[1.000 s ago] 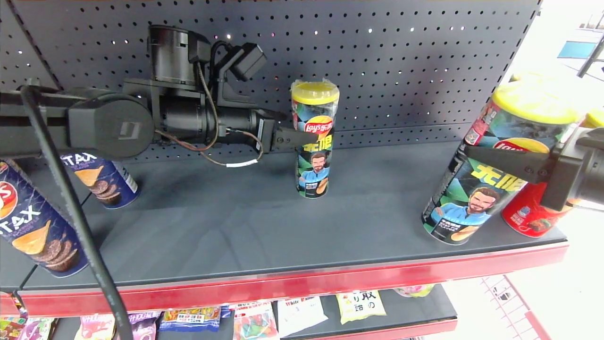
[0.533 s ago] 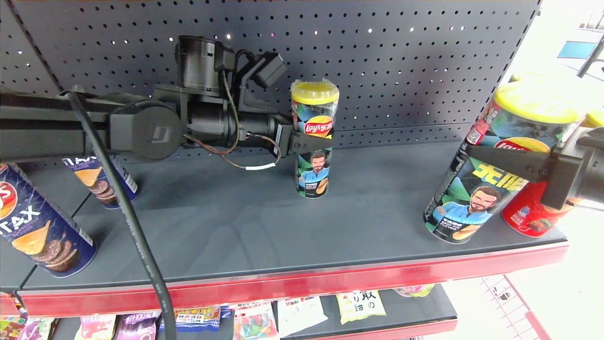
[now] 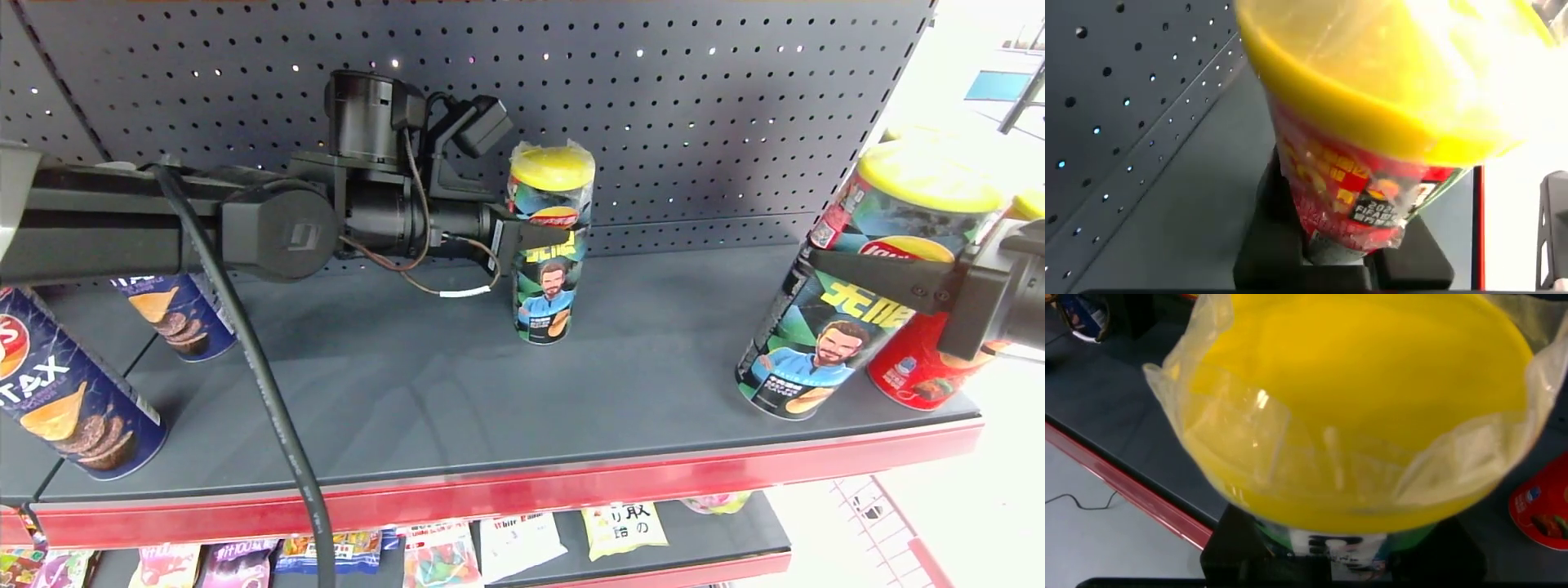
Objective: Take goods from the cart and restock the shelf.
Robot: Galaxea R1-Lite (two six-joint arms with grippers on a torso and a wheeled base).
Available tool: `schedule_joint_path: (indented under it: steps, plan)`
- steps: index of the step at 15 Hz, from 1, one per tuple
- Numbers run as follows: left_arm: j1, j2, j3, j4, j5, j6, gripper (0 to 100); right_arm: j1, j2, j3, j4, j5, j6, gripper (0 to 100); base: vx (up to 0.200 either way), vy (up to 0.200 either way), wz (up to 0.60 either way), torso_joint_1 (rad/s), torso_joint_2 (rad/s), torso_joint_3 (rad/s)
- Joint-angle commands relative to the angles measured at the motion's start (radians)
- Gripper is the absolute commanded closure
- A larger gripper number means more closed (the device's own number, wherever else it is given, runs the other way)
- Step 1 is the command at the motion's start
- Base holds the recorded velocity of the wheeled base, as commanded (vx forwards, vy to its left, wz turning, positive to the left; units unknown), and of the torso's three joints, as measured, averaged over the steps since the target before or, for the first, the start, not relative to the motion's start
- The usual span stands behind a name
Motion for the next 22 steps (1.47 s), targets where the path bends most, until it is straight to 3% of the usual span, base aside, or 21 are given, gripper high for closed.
schedule_joint_path:
  steps: [1,2,4,6,10,11,12,13,22]
  plan:
    - [0.0,-0.021,0.02,0.0,-0.015,0.0,100,-0.002,-0.001,-0.002,-0.001,0.001,0.0,100,0.0,0.0,0.0,0.0,0.0,0.0]
    - [0.0,-0.034,0.031,0.0,-0.027,0.0,100,-0.002,-0.001,-0.002,-0.001,0.001,0.0,100,0.0,0.0,0.0,0.0,0.0,0.0]
    - [0.0,-0.136,0.141,0.002,-0.096,0.0,100,-0.002,-0.001,-0.002,-0.001,0.001,0.0,100,0.0,0.0,0.0,0.0,0.0,0.0]
    - [0.0,-0.219,0.249,0.002,-0.114,0.0,100,-0.001,-0.001,-0.002,-0.001,0.001,0.0,100,0.0,0.0,0.0,0.0,0.0,0.0]
    - [-0.014,-0.319,0.368,0.002,-0.148,0.008,100,-0.001,-0.002,-0.002,-0.001,0.002,0.0,100,0.0,0.0,0.0,0.0,0.0,0.0]
    - [-0.016,-0.327,0.382,0.002,-0.148,0.018,100,-0.001,-0.002,-0.002,-0.001,0.002,0.0,100,0.0,0.0,0.0,0.0,0.0,0.0]
    - [-0.022,-0.328,0.405,0.002,-0.145,0.057,100,-0.001,-0.002,-0.002,-0.001,0.002,0.0,100,0.0,0.0,0.0,0.0,0.0,0.0]
    - [-0.022,-0.327,0.416,0.002,-0.145,0.074,100,0.001,-0.002,-0.002,-0.001,0.002,0.0,100,0.0,0.0,0.0,0.0,0.0,0.0]
    - [-0.049,-0.325,0.437,0.0,-0.141,0.078,100,0.001,-0.002,-0.002,-0.001,0.002,0.0,100,0.0,0.0,0.0,0.0,0.0,0.0]
